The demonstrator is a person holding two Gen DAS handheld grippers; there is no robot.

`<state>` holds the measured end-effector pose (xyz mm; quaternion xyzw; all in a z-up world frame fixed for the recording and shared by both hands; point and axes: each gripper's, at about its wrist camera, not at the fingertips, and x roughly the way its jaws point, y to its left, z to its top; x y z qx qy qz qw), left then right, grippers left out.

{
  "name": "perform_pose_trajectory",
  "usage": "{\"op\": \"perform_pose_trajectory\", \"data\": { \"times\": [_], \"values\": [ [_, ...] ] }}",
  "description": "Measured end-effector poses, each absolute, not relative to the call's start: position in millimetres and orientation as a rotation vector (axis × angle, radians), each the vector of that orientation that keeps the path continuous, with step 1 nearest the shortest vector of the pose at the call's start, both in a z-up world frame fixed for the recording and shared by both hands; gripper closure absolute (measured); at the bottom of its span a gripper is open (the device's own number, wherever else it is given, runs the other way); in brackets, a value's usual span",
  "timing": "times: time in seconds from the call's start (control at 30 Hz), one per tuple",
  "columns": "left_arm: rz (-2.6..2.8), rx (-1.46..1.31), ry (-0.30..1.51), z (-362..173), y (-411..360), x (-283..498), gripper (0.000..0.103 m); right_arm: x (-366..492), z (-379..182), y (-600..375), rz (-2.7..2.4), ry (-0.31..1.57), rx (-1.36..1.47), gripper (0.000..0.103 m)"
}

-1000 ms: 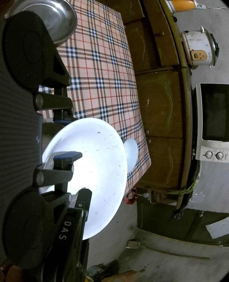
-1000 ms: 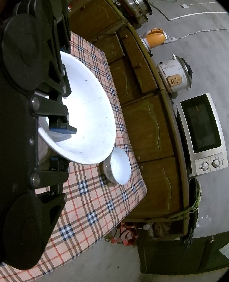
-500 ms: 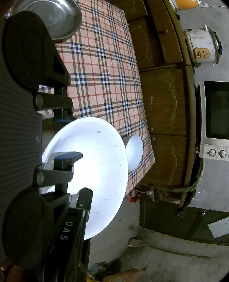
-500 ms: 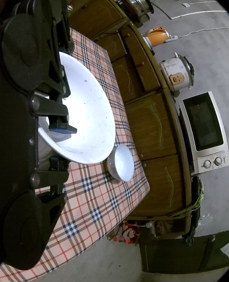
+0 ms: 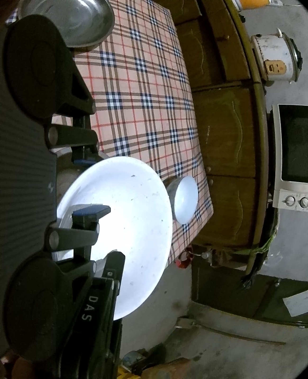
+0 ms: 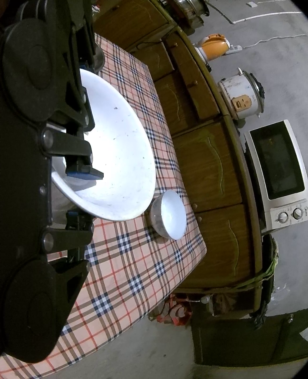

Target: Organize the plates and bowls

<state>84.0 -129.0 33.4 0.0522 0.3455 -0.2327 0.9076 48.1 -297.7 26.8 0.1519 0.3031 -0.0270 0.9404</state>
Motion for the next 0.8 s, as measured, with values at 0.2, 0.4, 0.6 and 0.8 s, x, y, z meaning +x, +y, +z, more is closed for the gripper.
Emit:
{"op": "perform_pose_trajectory", "data": {
  "times": [0.2,0.4,0.6,0.8],
  "values": [
    [-0.486,0.108,0.73,30.1,-130.3,87.6,0.07,48.7,25.4,-297.8,-0.059,0.627,0.313,0.072],
    [-0.493,0.107,0.738,27.8,-131.5,88.6,0.07,48.0,21.8,-298.4,-0.06,0.637,0.314,0.072],
    [-0.494,0.109,0.747,25.0,-132.7,90.3,0.07,48.0,18.7,-299.2,-0.062,0.647,0.319,0.072],
    [-0.495,0.111,0.752,23.4,-134.0,91.6,0.07,48.6,16.3,-299.6,-0.061,0.654,0.322,0.072]
  ]
}}
